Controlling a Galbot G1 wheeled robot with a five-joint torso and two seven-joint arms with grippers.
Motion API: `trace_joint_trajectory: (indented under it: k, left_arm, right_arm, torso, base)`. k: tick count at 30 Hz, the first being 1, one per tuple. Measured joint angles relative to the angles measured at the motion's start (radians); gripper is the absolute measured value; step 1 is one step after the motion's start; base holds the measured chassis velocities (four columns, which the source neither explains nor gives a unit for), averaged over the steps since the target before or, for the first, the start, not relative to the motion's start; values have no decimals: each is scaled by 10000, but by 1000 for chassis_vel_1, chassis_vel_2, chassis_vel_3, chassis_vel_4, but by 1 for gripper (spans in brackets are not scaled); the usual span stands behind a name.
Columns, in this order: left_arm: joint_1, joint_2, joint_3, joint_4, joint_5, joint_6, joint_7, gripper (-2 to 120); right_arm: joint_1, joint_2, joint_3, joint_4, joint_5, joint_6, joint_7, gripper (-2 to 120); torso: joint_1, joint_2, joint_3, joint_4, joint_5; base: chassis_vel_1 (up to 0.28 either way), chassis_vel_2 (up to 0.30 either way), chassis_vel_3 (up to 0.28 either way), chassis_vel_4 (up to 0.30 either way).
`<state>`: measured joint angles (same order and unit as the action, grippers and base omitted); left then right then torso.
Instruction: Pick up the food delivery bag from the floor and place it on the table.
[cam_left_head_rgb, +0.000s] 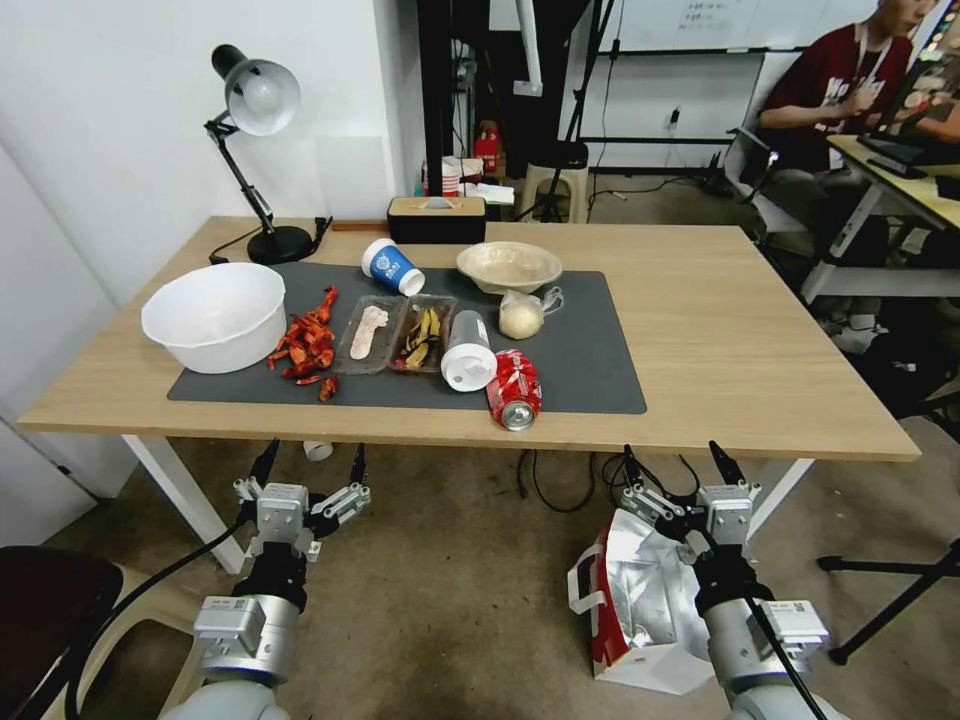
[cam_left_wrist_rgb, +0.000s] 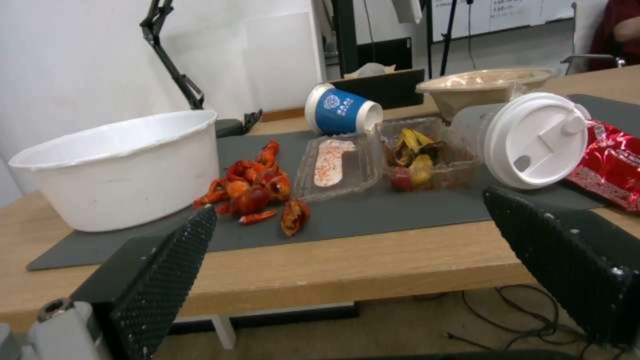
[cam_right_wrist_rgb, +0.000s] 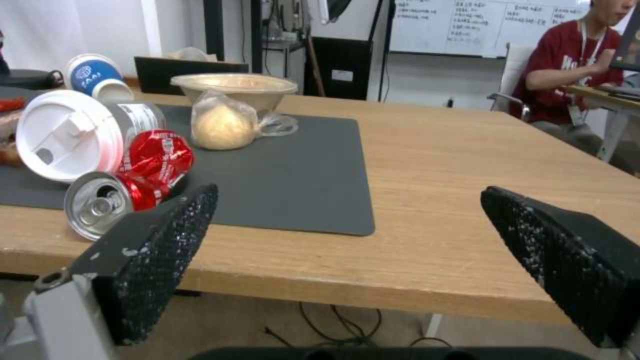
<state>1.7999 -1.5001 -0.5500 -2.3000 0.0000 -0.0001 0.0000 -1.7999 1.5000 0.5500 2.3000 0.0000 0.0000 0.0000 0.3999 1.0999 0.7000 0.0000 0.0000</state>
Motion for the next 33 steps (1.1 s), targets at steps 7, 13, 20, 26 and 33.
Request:
trace_joint_trajectory:
  k: [7, 13, 20, 26, 33]
  left_arm:
    - [0, 0, 0, 0, 0, 0, 0, 100]
    - [0, 0, 0, 0, 0, 0, 0, 100]
    - [0, 0, 0, 0, 0, 0, 0, 100]
    - [0, 0, 0, 0, 0, 0, 0, 100]
    - [0, 0, 0, 0, 0, 1, 0, 100]
  right_arm:
    - [0, 0, 0, 0, 0, 0, 1, 100]
    - [0, 0, 0, 0, 0, 0, 0, 100]
    - [0, 0, 0, 0, 0, 0, 0, 100]
    - [0, 0, 0, 0, 1, 0, 1, 100]
    - [0, 0, -1, -1, 1, 0, 0, 100]
  torso:
    - [0, 0, 0, 0, 0]
    - [0, 0, 0, 0, 0]
    - [0, 1, 0, 0, 0]
    - [0, 0, 0, -1, 0]
    - [0, 0, 0, 0, 0]
  base:
    - [0, 0, 0, 0]
    - [0, 0, 0, 0]
    - [0, 0, 0, 0]
    - [0, 0, 0, 0]
    - [0, 0, 0, 0]
